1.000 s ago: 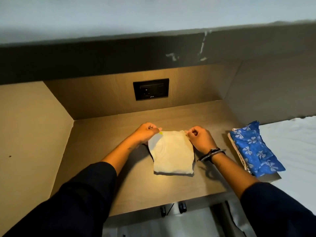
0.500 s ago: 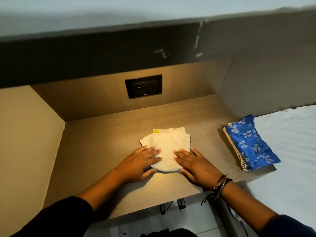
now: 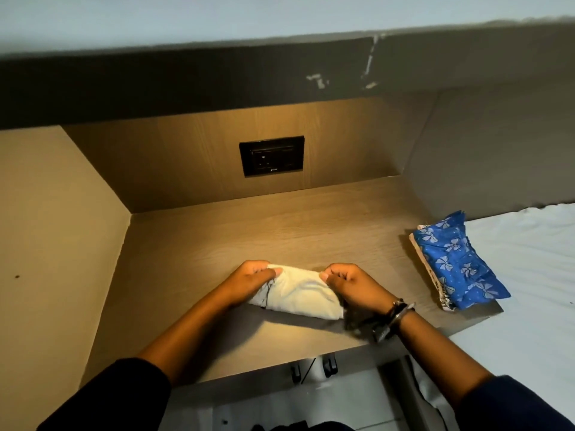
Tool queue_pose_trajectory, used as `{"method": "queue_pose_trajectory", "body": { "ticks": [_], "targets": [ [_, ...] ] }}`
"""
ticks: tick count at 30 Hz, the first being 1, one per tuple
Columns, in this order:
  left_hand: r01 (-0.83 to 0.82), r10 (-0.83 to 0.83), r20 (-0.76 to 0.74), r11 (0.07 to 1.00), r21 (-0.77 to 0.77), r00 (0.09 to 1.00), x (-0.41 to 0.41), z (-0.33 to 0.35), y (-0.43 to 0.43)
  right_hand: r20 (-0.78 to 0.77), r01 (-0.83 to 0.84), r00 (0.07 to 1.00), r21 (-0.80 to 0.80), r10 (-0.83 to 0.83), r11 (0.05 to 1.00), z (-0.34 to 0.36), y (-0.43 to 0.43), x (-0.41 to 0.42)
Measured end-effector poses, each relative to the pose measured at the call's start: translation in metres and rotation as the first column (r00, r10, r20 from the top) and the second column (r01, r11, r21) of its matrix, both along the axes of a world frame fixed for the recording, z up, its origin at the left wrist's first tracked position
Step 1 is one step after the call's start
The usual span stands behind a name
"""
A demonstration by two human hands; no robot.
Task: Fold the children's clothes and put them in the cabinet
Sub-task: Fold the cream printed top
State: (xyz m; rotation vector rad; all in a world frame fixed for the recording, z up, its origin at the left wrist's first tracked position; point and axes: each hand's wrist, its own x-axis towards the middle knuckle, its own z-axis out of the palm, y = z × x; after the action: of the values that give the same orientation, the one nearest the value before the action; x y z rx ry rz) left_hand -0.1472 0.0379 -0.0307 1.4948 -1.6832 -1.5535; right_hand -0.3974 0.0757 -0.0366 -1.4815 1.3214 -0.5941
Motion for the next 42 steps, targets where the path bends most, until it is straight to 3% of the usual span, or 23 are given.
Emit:
{"method": "queue_pose_trajectory", "body": {
  "ticks": [4, 7, 8, 10, 12, 14, 17, 20, 21, 23, 25, 27, 29, 31, 33, 35, 38, 42],
  "targets": [
    [-0.247, 0.247, 0.003, 0.966, 0.082, 0.969, -0.016, 0.0, -0.014, 0.003, 0.14, 0.99, 0.044, -0.14, 0.989, -0.008, -0.01, 0.013],
    [-0.298, 0.31, -0.051, 0.94, 0.167, 0.949, -0.018, -0.003, -0.011, -0.139, 0.225, 0.964, -0.035, -0.228, 0.974, -0.009, -0.011, 0.018],
    [-0.264, 0.266, -0.001, 0.957, 0.12, 0.964, -0.018, -0.007, -0.008, -0.265, 0.195, 0.939, -0.115, -0.219, 0.974, -0.009, -0.009, 0.018],
    [-0.218, 0.216, 0.104, 0.976, 0.009, 0.971, -0.018, -0.019, -0.002, -0.555, -0.016, 0.815, -0.314, -0.17, 0.949, -0.008, -0.005, 0.019],
    [-0.245, 0.256, 0.137, 0.965, -0.092, 0.957, -0.021, -0.027, 0.002, -0.693, -0.258, 0.717, -0.359, -0.071, 0.897, -0.013, -0.002, 0.02],
    [-0.255, 0.286, 0.177, 0.95, -0.181, 0.942, -0.023, -0.034, 0.003, -0.696, -0.307, 0.718, -0.308, 0.008, 0.901, -0.019, -0.001, 0.022],
    [-0.147, 0.269, 0.351, 0.93, -0.338, 0.897, -0.026, -0.036, 0.006, -0.653, -0.218, 0.756, -0.295, -0.03, 0.93, -0.024, -0.005, 0.026],
    [-0.009, 0.418, 0.55, 0.802, -0.598, 0.723, -0.032, -0.029, 0.017, -0.583, -0.077, 0.812, -0.139, -0.019, 0.987, -0.016, -0.013, 0.033],
    [-0.03, 0.511, 0.538, 0.743, -0.669, 0.67, -0.036, -0.025, 0.023, -0.546, -0.027, 0.837, -0.059, -0.01, 0.998, -0.012, -0.016, 0.036],
    [-0.266, 0.677, 0.383, 0.65, -0.712, 0.629, -0.045, -0.017, 0.039, -0.509, -0.001, 0.86, 0.067, 0.035, 0.998, -0.007, -0.02, 0.041],
    [-0.618, 0.774, 0.231, 0.616, -0.489, 0.589, -0.051, -0.015, 0.058, -0.47, -0.028, 0.877, 0.148, 0.095, 0.989, -0.004, -0.019, 0.046],
    [-0.791, 0.797, 0.26, 0.592, -0.153, 0.546, -0.056, -0.016, 0.076, -0.376, -0.028, 0.921, 0.182, 0.096, 0.983, -0.004, -0.014, 0.048],
    [-0.829, 0.793, 0.242, 0.546, 0.124, 0.559, -0.063, -0.015, 0.089, -0.214, 0.026, 0.977, 0.205, 0.019, 0.978, -0.001, -0.005, 0.046],
    [-0.771, 0.814, 0.068, 0.515, 0.375, 0.577, -0.077, -0.008, 0.093, -0.037, 0.065, 0.998, 0.225, -0.059, 0.972, 0.007, 0.008, 0.038],
    [-0.602, 0.827, -0.179, 0.52, 0.606, 0.533, -0.096, 0.006, 0.092, 0.101, 0.086, 0.989, 0.236, -0.112, 0.968, 0.018, 0.021, 0.022],
    [-0.444, 0.81, -0.367, 0.565, 0.696, 0.457, -0.112, 0.018, 0.089, 0.205, 0.106, 0.966, 0.234, -0.156, 0.966, 0.031, 0.032, 0.002],
    [-0.296, 0.758, -0.522, 0.64, 0.709, 0.391, -0.144, 0.035, 0.087, 0.279, 0.173, 0.935, 0.188, -0.221, 0.967, 0.052, 0.044, -0.041],
    [-0.254, 0.535, -0.675, 0.842, 0.477, 0.507, -0.207, 0.055, 0.075, 0.241, 0.375, 0.897, 0.026, -0.37, 0.927, 0.069, 0.056, -0.111]
  ]
}}
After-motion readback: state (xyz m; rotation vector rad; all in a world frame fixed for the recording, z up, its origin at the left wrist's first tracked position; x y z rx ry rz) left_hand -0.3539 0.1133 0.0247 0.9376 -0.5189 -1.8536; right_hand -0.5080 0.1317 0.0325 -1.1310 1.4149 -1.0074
